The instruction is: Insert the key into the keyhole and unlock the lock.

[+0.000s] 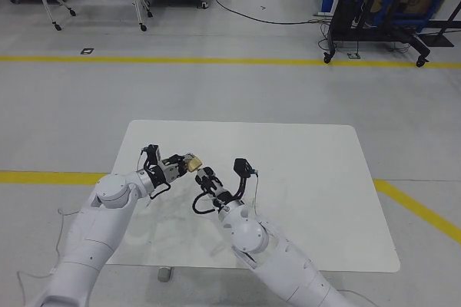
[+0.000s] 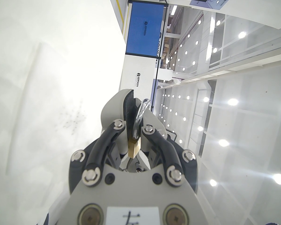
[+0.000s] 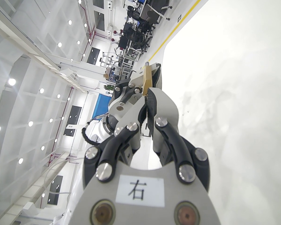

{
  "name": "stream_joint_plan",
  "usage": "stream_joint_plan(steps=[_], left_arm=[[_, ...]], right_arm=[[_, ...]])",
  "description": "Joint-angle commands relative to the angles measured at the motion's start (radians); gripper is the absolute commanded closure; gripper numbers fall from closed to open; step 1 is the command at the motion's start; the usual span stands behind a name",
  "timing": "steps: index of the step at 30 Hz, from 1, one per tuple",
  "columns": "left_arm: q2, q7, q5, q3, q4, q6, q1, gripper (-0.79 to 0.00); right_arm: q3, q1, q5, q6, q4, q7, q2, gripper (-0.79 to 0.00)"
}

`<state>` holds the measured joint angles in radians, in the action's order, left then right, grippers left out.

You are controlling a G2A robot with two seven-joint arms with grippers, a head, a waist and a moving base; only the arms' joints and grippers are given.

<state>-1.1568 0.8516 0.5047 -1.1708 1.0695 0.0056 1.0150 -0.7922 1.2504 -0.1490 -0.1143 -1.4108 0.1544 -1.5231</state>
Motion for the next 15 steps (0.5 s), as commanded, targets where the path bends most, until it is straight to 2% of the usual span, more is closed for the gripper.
stream_joint_plan(steps=[1, 14, 15], left_arm=[[0.000, 0.002, -0.002, 0.000, 0.000, 0.000, 0.000, 0.000], [-0.001, 0.033, -0.009, 0.002, -0.002, -0.003, -0.003, 0.000], [-0.001, 0.035, -0.007, 0.002, -0.004, -0.001, -0.004, 0.000]], right_arm=[[-0.002, -0.001, -0.002, -0.002, 0.005, 0.002, -0.002, 0.000], [-0.029, -0.027, 0.037, 0.019, 0.057, -0.021, -0.020, 0.000], [-0.030, -0.027, 0.038, 0.022, 0.058, -0.023, -0.021, -0.083]])
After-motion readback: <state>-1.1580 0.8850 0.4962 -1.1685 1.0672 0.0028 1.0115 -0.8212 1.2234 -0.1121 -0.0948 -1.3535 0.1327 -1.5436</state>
